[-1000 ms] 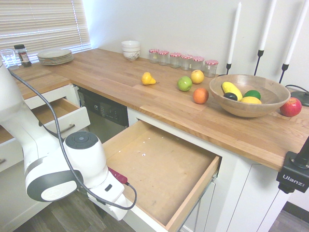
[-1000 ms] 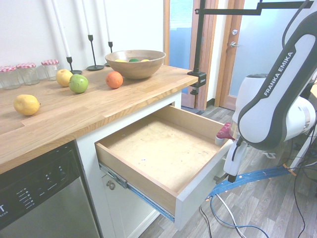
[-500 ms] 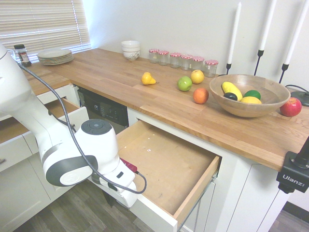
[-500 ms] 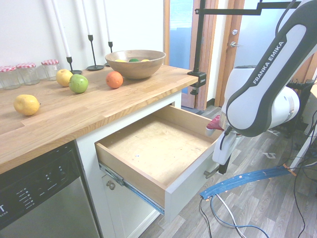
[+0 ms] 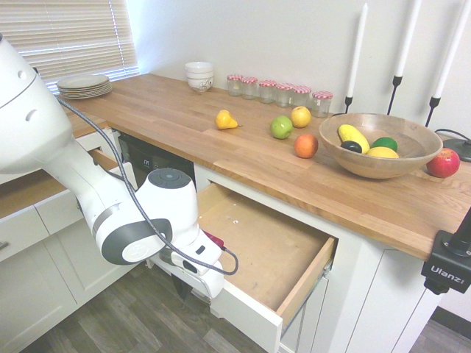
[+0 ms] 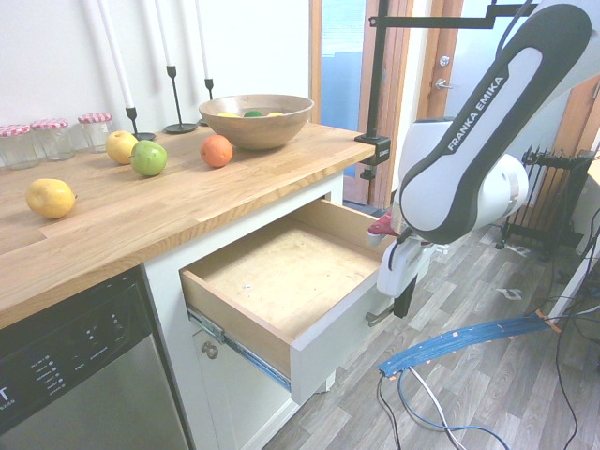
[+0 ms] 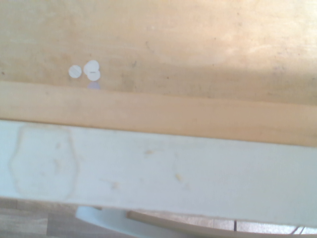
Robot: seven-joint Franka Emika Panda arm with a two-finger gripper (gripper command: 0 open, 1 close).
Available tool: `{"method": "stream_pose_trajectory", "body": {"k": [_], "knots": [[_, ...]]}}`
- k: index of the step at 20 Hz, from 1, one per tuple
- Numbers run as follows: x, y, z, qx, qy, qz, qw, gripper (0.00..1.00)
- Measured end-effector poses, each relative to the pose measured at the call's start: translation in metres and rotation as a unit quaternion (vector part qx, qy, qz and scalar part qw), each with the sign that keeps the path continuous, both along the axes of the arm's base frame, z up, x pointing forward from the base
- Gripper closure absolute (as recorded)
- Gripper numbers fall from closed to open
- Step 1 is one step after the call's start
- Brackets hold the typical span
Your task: Close the drawer
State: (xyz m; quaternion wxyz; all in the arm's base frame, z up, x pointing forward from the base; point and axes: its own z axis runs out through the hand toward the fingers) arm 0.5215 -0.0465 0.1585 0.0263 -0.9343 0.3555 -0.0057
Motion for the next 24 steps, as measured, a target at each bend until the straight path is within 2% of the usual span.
{"method": "stream_pose_trajectory", "body": {"k": [24], "knots": [[0.121, -0.008, 0.005, -0.008, 0.014, -0.017, 1.0, 1.0]]}}
